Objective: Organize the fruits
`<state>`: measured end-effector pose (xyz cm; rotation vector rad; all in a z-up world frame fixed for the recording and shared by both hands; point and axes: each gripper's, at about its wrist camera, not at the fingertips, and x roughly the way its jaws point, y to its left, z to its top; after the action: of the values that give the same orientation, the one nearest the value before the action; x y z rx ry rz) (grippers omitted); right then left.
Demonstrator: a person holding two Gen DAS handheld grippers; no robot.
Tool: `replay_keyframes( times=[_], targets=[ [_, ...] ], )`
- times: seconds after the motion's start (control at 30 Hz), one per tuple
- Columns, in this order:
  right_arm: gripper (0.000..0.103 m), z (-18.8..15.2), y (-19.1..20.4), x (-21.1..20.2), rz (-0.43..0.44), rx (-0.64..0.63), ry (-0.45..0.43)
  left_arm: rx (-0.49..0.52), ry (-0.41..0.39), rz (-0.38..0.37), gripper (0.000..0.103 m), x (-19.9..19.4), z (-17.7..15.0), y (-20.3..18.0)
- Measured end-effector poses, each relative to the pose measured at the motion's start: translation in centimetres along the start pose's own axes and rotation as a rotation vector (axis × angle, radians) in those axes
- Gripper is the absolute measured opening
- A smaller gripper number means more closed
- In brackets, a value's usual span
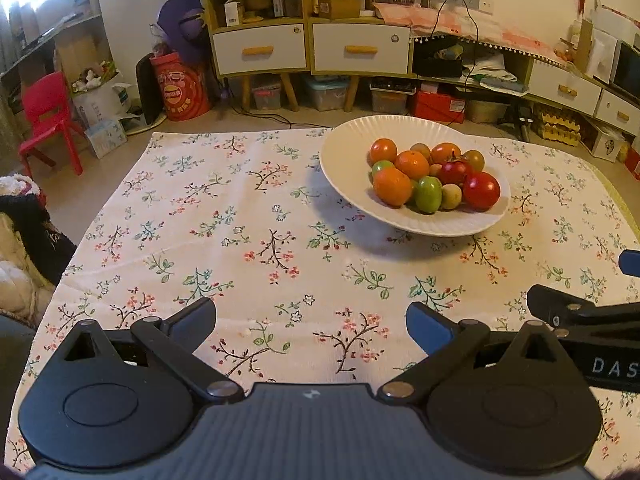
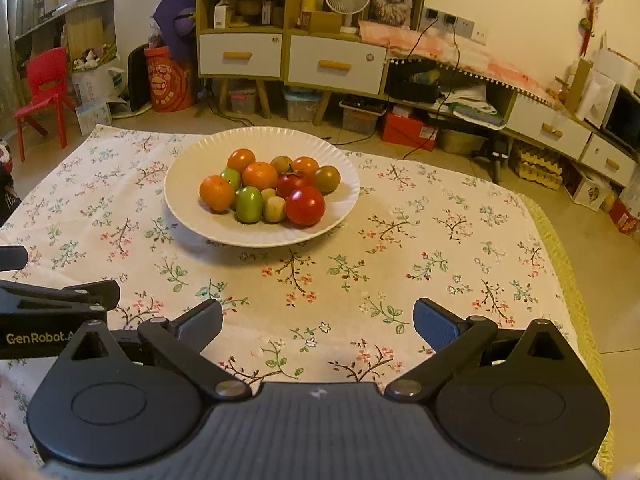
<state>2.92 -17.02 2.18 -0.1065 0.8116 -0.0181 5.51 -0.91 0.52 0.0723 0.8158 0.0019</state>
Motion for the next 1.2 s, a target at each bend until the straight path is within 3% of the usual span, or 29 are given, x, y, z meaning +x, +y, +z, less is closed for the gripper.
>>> replay_keyframes(
  times=[1.2],
  targets=[
    [0.102, 0.09, 0.31, -0.33, 0.01, -0.002, 0.002, 0.012, 0.011, 0.005, 0.1, -0.01, -0.38, 0.12]
  ],
)
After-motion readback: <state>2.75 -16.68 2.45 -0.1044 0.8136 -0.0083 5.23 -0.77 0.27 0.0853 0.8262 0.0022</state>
